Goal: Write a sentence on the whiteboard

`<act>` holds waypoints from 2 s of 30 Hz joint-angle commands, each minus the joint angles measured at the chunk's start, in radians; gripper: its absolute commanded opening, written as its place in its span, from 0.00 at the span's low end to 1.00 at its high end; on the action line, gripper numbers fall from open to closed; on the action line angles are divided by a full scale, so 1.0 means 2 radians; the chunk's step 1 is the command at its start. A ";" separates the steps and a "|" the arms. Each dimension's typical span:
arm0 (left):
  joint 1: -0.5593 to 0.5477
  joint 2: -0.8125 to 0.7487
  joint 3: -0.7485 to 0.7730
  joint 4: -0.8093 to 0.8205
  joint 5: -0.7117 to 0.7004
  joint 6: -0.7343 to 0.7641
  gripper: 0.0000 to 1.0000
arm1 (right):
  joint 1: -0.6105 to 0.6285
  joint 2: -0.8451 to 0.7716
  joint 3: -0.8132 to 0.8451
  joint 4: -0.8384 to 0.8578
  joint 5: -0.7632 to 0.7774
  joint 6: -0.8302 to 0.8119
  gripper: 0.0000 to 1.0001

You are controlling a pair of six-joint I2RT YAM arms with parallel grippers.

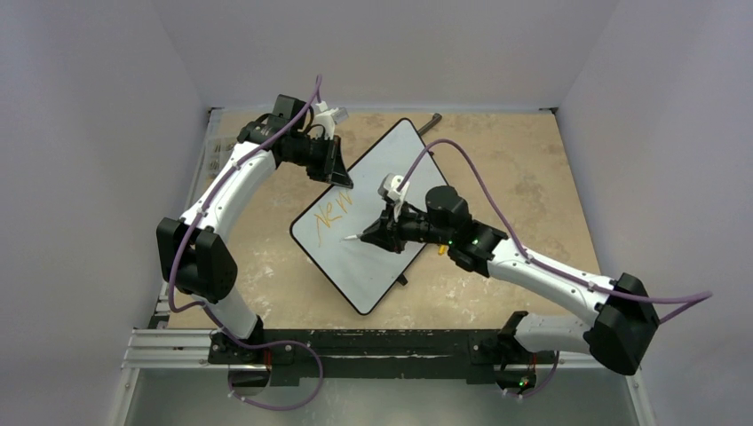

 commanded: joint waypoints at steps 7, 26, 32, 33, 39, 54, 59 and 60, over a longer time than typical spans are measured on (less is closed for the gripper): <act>0.003 -0.013 -0.007 -0.008 -0.088 0.021 0.00 | 0.049 0.047 0.066 0.038 0.006 0.000 0.00; 0.004 -0.012 -0.007 -0.007 -0.081 0.021 0.00 | 0.059 0.084 0.071 0.017 0.068 -0.002 0.00; 0.004 -0.012 -0.007 -0.007 -0.079 0.021 0.00 | 0.060 0.079 0.053 0.007 0.069 -0.004 0.00; 0.004 -0.012 -0.007 -0.007 -0.079 0.021 0.00 | 0.061 0.078 0.049 0.006 0.070 -0.003 0.00; 0.004 -0.010 -0.007 -0.006 -0.077 0.020 0.00 | 0.063 0.067 0.017 0.000 0.076 0.002 0.00; 0.004 -0.010 -0.009 -0.006 -0.077 0.019 0.00 | 0.067 0.068 0.029 -0.012 0.090 0.000 0.00; 0.004 -0.011 -0.009 -0.006 -0.077 0.019 0.00 | 0.067 0.074 0.049 -0.015 0.110 -0.003 0.00; 0.004 -0.010 -0.009 -0.006 -0.077 0.019 0.00 | 0.067 0.076 0.053 -0.016 0.113 -0.003 0.00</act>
